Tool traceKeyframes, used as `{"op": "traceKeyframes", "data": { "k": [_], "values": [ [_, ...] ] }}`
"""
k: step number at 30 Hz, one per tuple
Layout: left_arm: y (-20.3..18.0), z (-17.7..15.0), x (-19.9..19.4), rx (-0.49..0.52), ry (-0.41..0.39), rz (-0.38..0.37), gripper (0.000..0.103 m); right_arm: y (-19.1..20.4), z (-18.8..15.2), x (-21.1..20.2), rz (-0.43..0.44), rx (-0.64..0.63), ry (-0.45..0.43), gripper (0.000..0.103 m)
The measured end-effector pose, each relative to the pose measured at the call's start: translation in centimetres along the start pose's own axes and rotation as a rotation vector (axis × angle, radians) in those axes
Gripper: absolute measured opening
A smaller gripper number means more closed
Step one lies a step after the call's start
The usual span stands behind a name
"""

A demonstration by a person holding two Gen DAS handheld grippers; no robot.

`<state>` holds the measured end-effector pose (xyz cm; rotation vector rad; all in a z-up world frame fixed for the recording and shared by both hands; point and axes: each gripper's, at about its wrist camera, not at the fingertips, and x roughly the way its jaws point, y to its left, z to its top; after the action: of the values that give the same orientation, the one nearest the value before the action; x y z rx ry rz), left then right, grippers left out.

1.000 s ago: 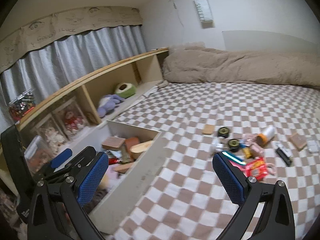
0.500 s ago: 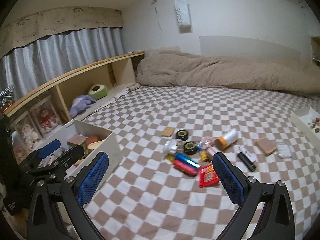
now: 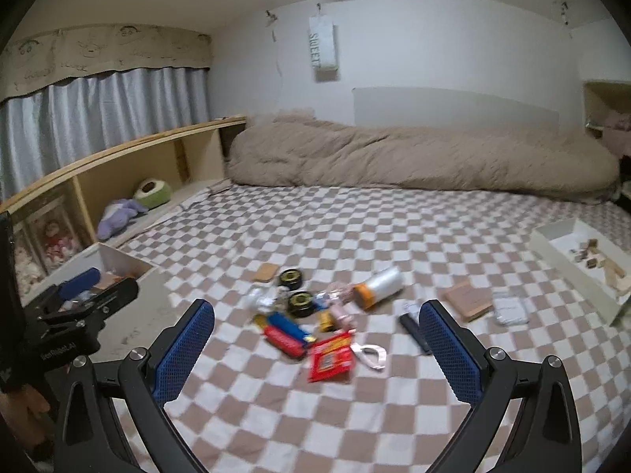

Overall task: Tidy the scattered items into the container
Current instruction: 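Withdraw both tools from the box back toward the item pile, then grasp the red lighter with the left tool while the right tool grasps the pink scissors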

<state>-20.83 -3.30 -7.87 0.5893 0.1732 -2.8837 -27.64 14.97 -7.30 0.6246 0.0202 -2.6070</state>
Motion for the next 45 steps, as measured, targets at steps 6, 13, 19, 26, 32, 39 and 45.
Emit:
{"op": "traceKeyframes", "data": {
  "k": [6,13,19,26,32,39,45],
  "values": [
    [-1.2,-0.7,2.2,0.032,0.040,-0.029,0.103,-2.8,-0.8,0.4,-0.037,0.013,0.006,0.103],
    [-2.6,-2.2,4.8,0.097,0.113,-0.048,0.103,-4.8,-2.5,1.7,-0.063,0.011,0.064,0.103],
    [-3.5,-4.3,7.9,0.132,0.252,-0.104,0.103,-5.6,-4.1,3.6,-0.043,0.044,0.156,0.103],
    [-4.1,-6.6,10.7,0.160,0.397,-0.145,0.103,-5.7,-6.3,6.4,-0.047,0.020,0.272,0.103],
    [-4.9,-8.4,12.7,0.195,0.492,-0.165,0.103,-5.1,-8.6,9.4,-0.048,-0.013,0.394,0.103],
    [-4.9,-10.3,14.9,0.218,0.583,-0.154,0.103,-5.9,-11.0,11.4,-0.064,-0.011,0.493,0.103],
    [-4.9,-10.7,15.7,0.211,0.611,-0.152,0.103,-6.9,-11.5,12.1,-0.078,0.027,0.536,0.103]
  ]
}}
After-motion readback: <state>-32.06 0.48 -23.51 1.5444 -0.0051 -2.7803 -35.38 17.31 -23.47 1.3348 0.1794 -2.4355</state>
